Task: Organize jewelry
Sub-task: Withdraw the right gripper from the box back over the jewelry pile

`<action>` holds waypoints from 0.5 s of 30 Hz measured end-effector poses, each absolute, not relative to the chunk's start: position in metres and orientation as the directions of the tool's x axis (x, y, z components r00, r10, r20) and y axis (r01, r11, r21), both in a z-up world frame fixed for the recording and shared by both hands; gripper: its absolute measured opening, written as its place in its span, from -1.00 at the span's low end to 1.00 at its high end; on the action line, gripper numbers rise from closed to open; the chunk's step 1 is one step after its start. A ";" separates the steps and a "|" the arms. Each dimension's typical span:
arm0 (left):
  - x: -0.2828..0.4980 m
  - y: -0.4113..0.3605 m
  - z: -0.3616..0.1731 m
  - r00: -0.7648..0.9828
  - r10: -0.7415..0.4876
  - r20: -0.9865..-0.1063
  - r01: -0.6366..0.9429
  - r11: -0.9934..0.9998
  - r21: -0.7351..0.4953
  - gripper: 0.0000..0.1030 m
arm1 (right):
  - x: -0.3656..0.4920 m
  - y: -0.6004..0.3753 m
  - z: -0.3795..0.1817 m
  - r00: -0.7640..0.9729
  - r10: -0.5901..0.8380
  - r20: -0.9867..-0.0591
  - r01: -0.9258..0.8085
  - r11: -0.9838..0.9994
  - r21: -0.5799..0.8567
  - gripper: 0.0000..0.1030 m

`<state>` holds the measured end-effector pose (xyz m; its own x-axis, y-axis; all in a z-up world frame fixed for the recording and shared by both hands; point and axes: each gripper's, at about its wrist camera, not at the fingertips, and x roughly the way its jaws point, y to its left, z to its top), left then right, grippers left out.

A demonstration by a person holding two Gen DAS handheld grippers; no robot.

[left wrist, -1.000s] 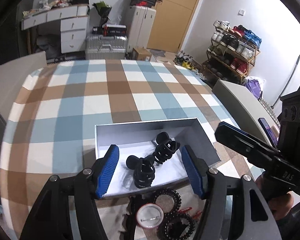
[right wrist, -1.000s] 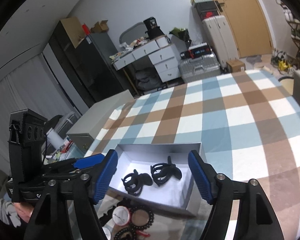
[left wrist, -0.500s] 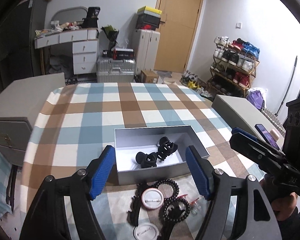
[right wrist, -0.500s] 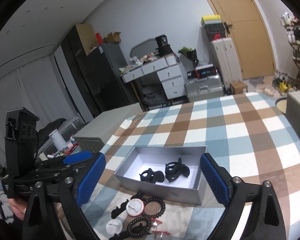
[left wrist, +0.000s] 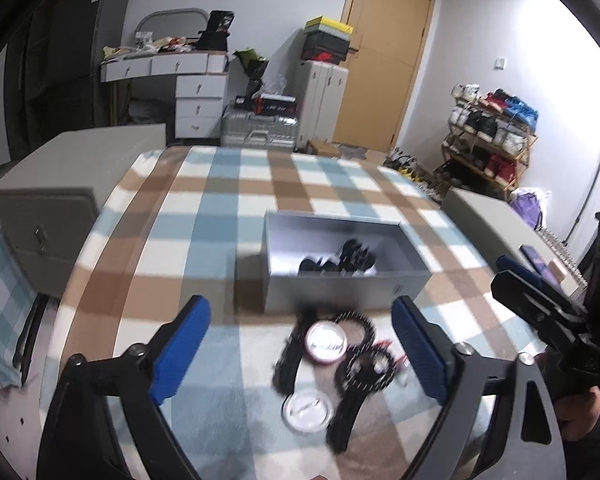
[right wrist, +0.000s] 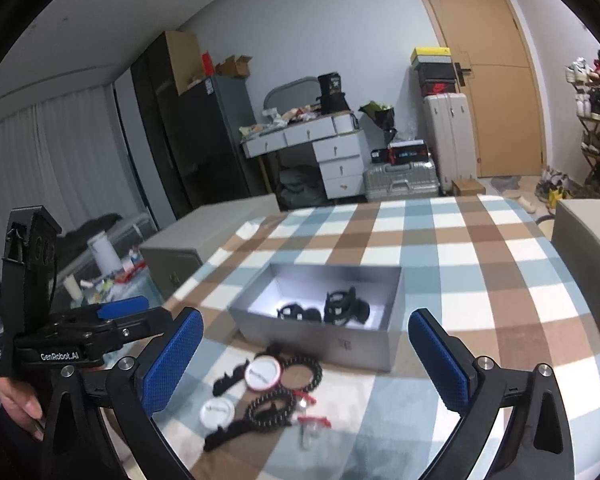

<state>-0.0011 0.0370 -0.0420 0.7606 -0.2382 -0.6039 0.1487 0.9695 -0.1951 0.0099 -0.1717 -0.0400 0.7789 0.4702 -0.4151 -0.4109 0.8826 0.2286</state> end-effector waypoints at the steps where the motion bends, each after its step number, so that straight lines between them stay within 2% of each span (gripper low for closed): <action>1: -0.005 0.038 -0.046 0.760 -0.234 -0.607 0.146 0.971 -0.191 0.81 | 0.008 -0.169 -0.044 0.775 0.468 -0.426 -0.413 0.884 0.220 1.00; 7: -0.017 0.041 -0.066 0.744 -0.182 -0.643 0.099 0.982 -0.162 0.83 | 0.007 -0.157 -0.069 0.712 0.506 -0.487 -0.437 0.862 0.257 1.00; 15: -0.025 0.057 -0.077 0.726 -0.184 -0.663 0.062 0.977 -0.203 0.83 | 0.016 -0.135 -0.101 0.643 0.503 -0.577 -0.449 0.858 0.249 1.00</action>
<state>-0.0251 0.0566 -0.0769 0.7258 -0.1837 -0.6630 0.0624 0.9773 -0.2026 0.0156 -0.1346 -0.1009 0.6433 0.5032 -0.5771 -0.4486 0.8585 0.2486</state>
